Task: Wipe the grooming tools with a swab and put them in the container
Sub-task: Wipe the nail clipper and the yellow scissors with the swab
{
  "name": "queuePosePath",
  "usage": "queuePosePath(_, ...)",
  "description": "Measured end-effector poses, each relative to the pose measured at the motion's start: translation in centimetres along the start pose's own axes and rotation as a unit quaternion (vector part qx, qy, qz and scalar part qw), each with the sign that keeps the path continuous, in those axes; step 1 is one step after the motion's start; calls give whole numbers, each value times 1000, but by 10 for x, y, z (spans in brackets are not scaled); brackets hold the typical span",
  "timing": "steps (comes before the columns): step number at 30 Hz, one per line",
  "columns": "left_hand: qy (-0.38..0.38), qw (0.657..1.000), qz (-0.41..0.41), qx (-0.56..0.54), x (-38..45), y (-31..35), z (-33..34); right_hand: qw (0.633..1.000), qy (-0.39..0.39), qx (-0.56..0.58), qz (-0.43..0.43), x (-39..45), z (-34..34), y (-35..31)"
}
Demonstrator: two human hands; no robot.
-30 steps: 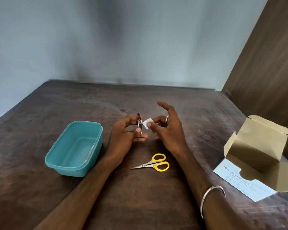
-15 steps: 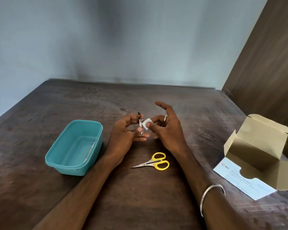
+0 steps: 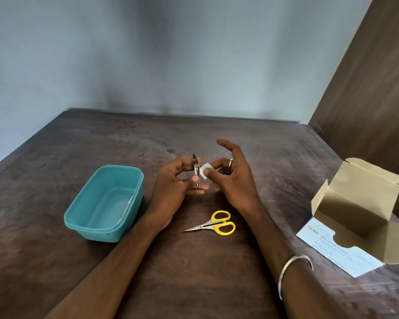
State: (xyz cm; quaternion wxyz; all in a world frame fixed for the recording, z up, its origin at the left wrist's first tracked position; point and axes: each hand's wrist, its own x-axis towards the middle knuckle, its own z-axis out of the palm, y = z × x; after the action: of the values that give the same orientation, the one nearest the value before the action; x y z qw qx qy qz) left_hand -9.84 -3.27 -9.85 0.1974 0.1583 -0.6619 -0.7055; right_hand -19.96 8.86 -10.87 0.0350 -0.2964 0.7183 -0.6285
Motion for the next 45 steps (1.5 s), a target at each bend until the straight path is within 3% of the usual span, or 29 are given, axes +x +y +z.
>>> queuePosePath(45, -20, 1000, -4, 13, -2, 3, 0, 999, -32, 4, 8, -4, -3, -8)
